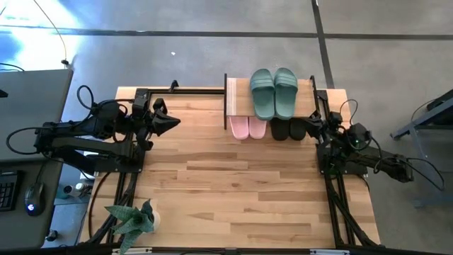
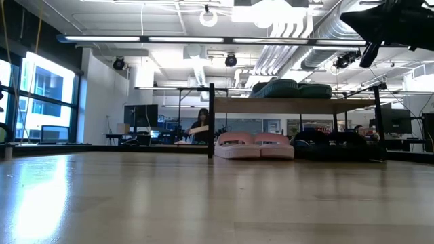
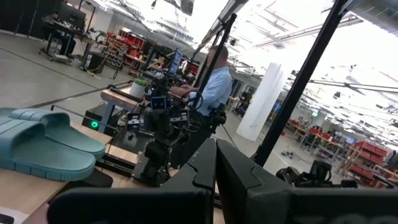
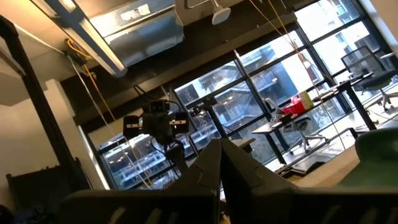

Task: Pick and place slides into the shelf
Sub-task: Return to Home Position

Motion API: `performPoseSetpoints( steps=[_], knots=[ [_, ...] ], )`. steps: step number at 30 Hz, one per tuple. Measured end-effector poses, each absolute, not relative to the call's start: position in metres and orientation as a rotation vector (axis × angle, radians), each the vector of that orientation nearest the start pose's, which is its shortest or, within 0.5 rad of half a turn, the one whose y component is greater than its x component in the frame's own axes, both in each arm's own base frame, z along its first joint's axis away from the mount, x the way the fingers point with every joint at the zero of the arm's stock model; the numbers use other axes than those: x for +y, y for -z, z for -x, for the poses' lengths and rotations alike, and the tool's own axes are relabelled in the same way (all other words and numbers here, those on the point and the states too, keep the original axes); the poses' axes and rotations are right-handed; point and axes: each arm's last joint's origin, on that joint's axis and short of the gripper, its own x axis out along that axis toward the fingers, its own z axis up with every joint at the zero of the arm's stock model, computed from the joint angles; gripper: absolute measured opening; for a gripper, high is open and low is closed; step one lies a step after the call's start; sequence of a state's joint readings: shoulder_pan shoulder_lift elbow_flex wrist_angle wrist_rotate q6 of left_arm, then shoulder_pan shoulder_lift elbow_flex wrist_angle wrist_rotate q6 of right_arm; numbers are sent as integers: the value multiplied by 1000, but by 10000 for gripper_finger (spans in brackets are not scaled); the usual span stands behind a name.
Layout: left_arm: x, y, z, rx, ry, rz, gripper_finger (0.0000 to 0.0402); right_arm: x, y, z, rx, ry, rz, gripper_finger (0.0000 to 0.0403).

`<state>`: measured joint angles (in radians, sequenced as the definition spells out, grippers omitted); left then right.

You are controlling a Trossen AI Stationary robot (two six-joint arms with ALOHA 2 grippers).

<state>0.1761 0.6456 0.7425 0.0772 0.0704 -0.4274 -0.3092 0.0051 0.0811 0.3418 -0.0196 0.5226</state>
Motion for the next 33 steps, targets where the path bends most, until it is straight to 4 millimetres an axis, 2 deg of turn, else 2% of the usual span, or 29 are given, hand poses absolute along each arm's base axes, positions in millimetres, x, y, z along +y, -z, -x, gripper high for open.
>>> performPoseSetpoints(
  steps=[20, 29, 33],
  knots=[
    [23, -363, -141, -193, -67, 403, 1, -25, -215, -83, -389, 179, -455, 0],
    [23, -363, -141, -192, -68, 396, 1, -27, -191, -88, -140, 247, -420, 0],
    [23, -363, -140, -192, -68, 393, 1, -27, -190, -88, -123, 256, -363, 0]
  ],
)
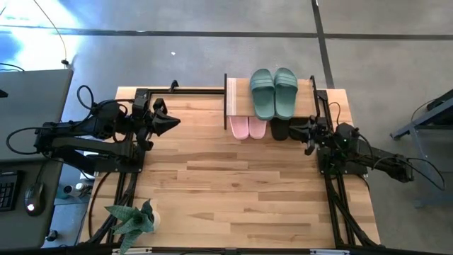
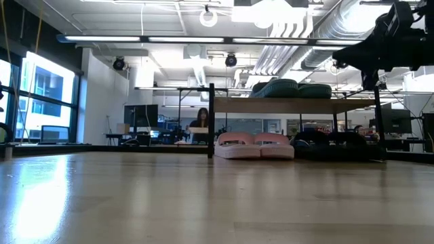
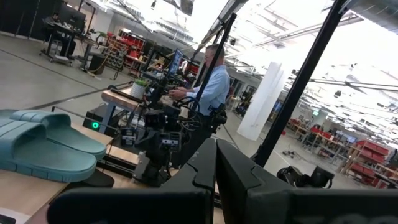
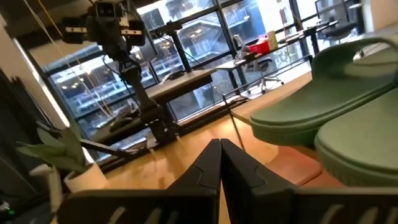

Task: Pick and place slides into the shelf
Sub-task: Return to Home Position

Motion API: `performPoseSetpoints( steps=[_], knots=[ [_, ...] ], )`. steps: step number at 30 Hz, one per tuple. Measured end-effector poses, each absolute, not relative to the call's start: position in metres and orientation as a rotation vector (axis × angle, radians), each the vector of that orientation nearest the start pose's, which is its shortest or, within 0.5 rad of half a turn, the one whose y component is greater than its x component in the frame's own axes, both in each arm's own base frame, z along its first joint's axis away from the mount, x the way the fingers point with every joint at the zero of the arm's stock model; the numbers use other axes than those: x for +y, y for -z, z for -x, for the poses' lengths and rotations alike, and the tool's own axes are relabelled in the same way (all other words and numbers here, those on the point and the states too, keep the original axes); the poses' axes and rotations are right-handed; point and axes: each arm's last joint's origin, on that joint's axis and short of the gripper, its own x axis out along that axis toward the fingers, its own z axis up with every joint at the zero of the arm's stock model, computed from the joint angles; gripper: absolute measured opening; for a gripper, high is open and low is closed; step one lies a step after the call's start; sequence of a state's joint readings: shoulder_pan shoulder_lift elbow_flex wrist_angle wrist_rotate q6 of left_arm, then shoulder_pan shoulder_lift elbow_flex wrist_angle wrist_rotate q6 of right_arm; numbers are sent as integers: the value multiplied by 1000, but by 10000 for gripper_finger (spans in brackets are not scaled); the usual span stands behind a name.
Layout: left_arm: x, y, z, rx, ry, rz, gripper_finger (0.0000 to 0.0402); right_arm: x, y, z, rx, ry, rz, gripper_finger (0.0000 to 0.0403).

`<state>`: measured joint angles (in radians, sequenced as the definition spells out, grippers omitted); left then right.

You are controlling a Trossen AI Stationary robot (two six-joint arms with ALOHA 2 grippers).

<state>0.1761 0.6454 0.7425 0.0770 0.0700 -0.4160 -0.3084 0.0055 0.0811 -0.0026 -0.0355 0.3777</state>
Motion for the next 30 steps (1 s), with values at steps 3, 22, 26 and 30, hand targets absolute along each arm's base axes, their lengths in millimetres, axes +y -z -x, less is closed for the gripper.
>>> performPoseSetpoints(
  steps=[3, 22, 26, 30],
  knots=[
    [23, -362, -141, -191, -68, 393, 1, -28, -189, -88, -116, 288, -344, 0],
    [23, -361, -141, -172, -73, 389, 1, -30, -170, -87, 76, 397, -351, 0],
    [23, -361, -141, -172, -73, 388, 1, -30, -170, -87, 77, 398, -351, 0],
    [23, -361, -141, -172, -74, 379, 1, -30, -170, -87, 78, 399, -348, 0]
  ],
)
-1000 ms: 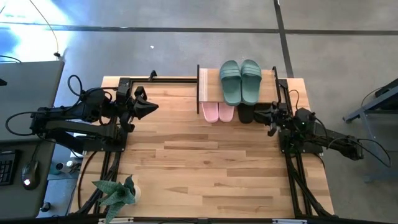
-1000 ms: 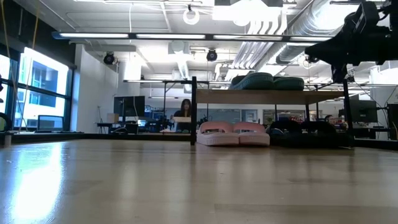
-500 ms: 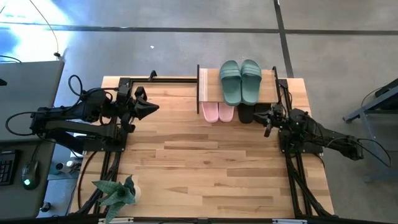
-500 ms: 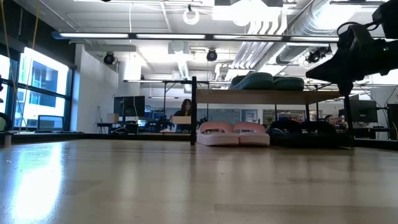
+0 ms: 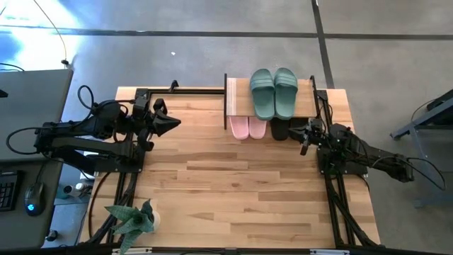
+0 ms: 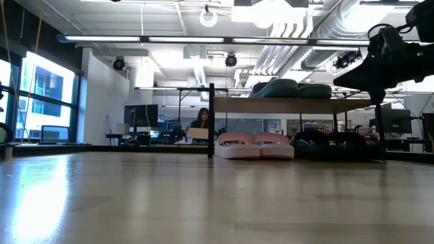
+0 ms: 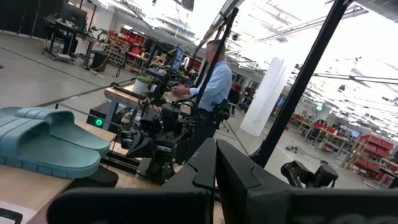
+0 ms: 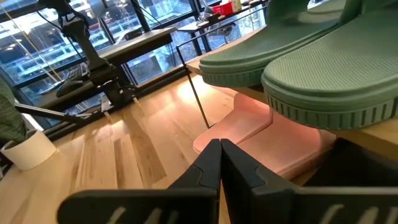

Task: Pick and place slides into the shelf
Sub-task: Return to Home Position

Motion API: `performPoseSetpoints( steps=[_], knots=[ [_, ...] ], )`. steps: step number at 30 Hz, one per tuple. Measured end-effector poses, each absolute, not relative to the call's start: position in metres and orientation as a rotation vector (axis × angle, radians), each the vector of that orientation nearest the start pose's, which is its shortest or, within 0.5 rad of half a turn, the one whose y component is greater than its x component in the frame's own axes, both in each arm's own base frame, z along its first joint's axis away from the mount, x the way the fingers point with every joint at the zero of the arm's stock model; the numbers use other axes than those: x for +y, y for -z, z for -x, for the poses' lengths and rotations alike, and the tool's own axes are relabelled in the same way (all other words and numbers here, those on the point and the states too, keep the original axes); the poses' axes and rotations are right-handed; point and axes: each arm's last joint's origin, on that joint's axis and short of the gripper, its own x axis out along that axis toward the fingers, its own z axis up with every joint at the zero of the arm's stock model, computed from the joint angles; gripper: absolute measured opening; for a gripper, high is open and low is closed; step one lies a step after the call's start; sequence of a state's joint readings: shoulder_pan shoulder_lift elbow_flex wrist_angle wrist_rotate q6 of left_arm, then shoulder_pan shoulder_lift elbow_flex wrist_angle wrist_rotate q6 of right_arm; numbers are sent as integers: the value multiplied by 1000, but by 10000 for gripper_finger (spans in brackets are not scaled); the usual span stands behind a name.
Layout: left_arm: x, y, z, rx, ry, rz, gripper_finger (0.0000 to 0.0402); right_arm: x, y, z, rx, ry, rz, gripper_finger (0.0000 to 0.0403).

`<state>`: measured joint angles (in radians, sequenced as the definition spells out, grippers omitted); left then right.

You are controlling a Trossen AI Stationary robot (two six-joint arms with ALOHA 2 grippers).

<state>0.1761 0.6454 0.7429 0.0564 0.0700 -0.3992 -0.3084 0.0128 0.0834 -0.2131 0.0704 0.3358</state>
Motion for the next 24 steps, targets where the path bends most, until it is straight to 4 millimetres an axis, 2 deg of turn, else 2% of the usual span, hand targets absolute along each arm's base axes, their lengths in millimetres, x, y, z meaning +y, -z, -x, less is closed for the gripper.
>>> performPoseSetpoints(
  steps=[5, 9, 12, 15, 18, 24],
  knots=[
    [22, -366, -134, -216, -66, 366, 1, -30, -170, -87, 77, 399, -351, 0],
    [18, -381, -110, -365, -46, 284, 1, -30, -170, -87, 77, 399, -351, 0],
    [14, -385, -89, -417, -43, 245, 1, -30, -170, -87, 77, 400, -351, 0],
    [12, -382, -75, -399, -53, 258, 1, -30, -170, -87, 77, 400, -351, 0],
    [12, -374, -73, -388, -72, 262, 0, -30, -170, -87, 77, 400, -351, 0],
    [12, -344, -66, -395, -137, 276, 0, -30, -170, -87, 77, 400, -351, 0]
  ],
)
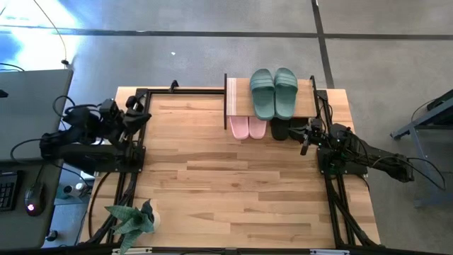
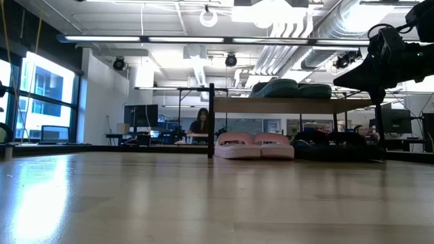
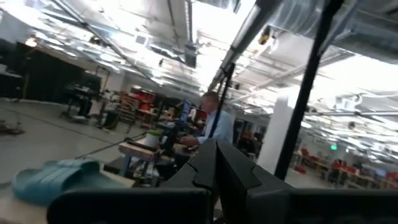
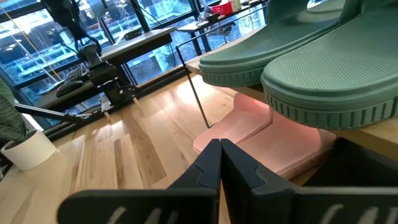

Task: Pick and place slides into the shelf
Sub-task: Return to Home Position

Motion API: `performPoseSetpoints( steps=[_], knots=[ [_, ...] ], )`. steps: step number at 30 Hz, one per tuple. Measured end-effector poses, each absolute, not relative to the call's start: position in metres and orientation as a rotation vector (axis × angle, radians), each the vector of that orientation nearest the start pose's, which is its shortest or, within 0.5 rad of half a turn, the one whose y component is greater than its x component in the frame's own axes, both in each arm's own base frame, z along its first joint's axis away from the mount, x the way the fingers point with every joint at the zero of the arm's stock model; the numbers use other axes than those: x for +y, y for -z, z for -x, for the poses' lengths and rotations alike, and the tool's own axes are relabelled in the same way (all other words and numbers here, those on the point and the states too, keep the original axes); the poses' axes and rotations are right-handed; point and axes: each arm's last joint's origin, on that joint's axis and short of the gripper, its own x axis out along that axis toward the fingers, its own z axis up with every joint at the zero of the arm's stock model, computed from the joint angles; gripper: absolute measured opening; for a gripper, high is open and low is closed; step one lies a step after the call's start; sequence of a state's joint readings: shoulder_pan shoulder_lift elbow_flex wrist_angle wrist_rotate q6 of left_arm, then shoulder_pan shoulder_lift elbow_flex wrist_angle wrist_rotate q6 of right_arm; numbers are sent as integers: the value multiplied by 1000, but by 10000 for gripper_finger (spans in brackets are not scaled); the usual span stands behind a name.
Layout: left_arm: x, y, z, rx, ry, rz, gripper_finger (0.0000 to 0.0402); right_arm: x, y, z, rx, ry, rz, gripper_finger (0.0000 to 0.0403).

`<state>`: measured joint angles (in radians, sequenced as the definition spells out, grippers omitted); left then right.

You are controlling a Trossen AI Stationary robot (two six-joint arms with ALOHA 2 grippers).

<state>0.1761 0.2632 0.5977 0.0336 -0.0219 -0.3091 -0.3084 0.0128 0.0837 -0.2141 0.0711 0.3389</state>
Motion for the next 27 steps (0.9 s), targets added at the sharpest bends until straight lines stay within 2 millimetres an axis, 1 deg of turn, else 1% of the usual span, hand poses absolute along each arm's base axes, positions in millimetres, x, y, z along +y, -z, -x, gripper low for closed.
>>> performPoseSetpoints(
  steps=[2, 6, 11, 17, 22, 25, 27],
  knots=[
    [12, -336, -61, -408, -154, 282, 0, -30, -170, -87, 77, 399, -352, 0],
    [9, -330, -44, -480, -150, 281, 0, -30, -170, -87, 79, 394, -352, 0],
    [7, -315, -33, -508, -115, 275, 0, -30, -170, -87, 79, 389, -353, 0],
    [6, -299, -46, -447, -27, 289, 0, -30, -170, -87, 80, 389, -353, 0],
    [8, -271, -64, -363, 28, 377, 0, -30, -170, -87, 80, 389, -353, 0],
    [10, -247, -75, -292, 2, 435, 0, -30, -170, -87, 80, 389, -353, 0],
    [12, -234, -81, -270, -28, 444, 0, -30, -170, -87, 80, 389, -353, 0]
  ],
)
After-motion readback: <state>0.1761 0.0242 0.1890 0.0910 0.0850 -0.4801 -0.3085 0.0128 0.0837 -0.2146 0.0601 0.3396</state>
